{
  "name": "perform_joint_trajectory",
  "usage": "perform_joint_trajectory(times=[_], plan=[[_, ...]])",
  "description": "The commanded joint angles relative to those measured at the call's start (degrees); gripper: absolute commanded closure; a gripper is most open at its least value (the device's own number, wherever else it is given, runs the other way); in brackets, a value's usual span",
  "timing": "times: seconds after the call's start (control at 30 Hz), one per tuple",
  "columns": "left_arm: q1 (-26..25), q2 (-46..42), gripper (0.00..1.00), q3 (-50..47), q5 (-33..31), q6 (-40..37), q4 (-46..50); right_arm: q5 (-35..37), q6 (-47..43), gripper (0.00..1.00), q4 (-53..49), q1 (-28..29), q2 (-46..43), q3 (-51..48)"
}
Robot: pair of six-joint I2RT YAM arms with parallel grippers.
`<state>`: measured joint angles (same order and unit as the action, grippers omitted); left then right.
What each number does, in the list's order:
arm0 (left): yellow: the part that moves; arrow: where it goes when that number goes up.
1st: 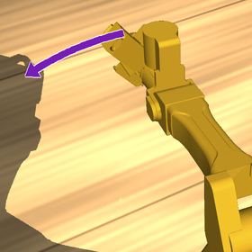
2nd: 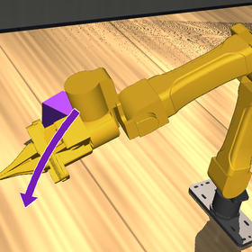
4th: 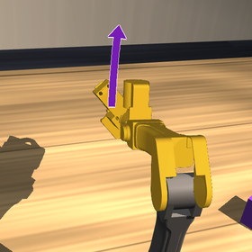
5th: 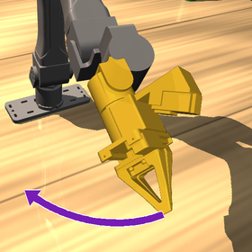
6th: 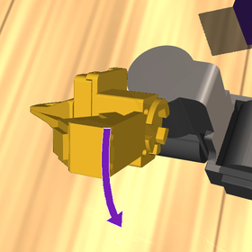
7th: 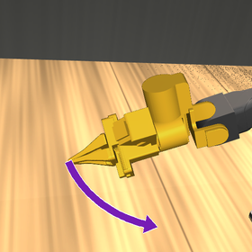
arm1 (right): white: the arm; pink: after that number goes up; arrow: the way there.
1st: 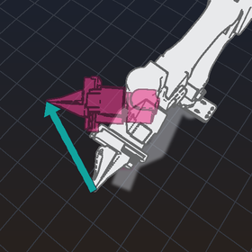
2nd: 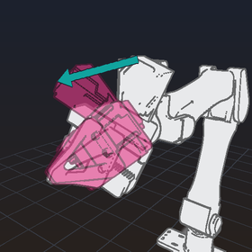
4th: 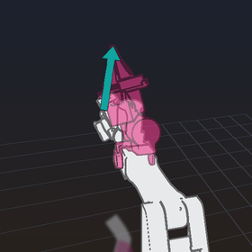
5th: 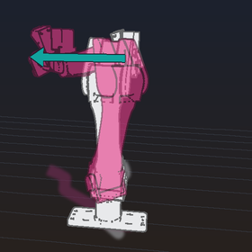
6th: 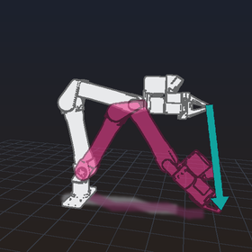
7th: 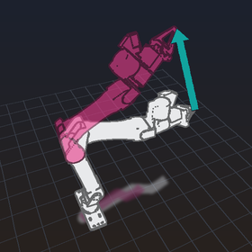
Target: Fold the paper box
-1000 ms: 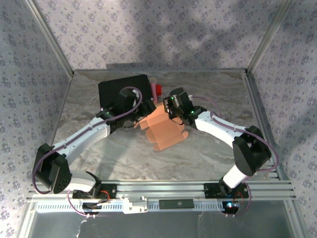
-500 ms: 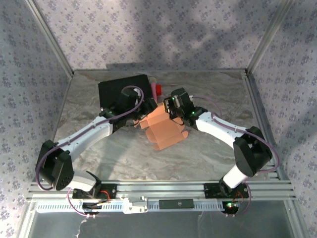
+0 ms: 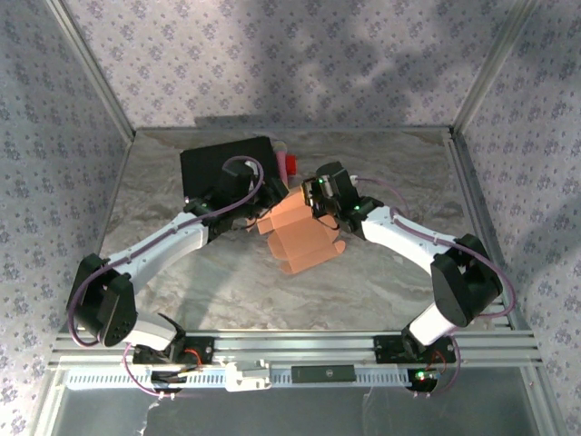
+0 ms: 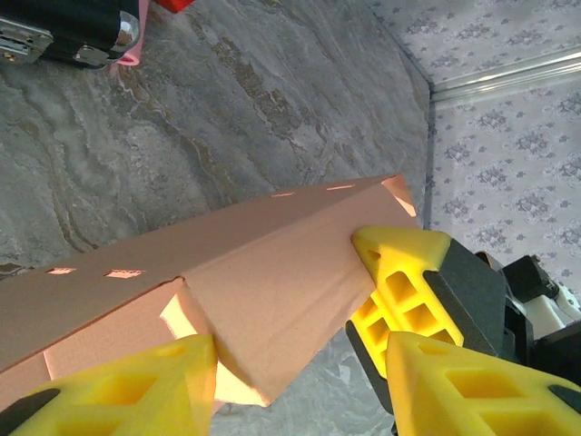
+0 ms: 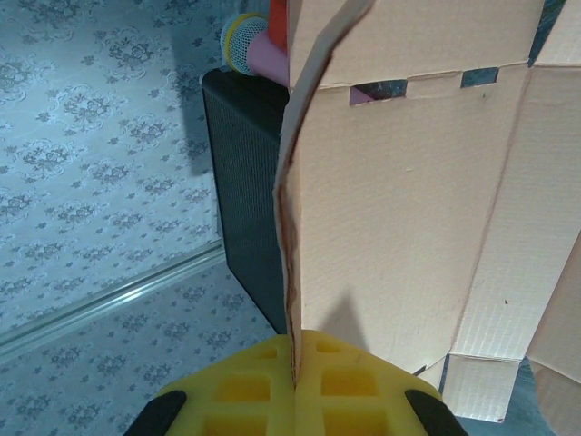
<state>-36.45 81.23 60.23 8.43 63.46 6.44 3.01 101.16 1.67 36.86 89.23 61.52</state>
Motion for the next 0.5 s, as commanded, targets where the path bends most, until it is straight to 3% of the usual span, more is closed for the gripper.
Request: perform_joint_trajectory(times=[0.0,0.1,0.17,0.27,0.37,0.47], plan=[[0.01,-5.65,0.46,1.70,-3.86,-2.92,2.09,-1.13,0.88,1.00,0.67,-0.92,-2.67,-1.07],[2.84,-13.63,0.38,-0.69,-8.00,-5.48,7.11,-2.63,0.95,1.00,-0.75,-2.41,-5.23,-1.66],[7.54,-17.95,0.36,-4.97,-5.88,-5.46,7.46,-2.84,0.58,1.00,-3.24,-3.20,-7.28,-1.24],[15.36,-20.74,0.45,-13.03,-1.52,-5.07,7.41,-2.42,0.39,1.00,-5.48,-4.31,-9.52,-0.96],[20.29,-19.42,0.61,-23.47,5.55,-2.18,-3.65,-3.14,1.11,1.00,-5.81,-5.51,-10.61,-0.96],[21.29,-14.82,0.71,-32.12,11.83,1.36,-24.11,-4.70,2.74,1.00,-4.99,-6.44,-10.91,-1.17]])
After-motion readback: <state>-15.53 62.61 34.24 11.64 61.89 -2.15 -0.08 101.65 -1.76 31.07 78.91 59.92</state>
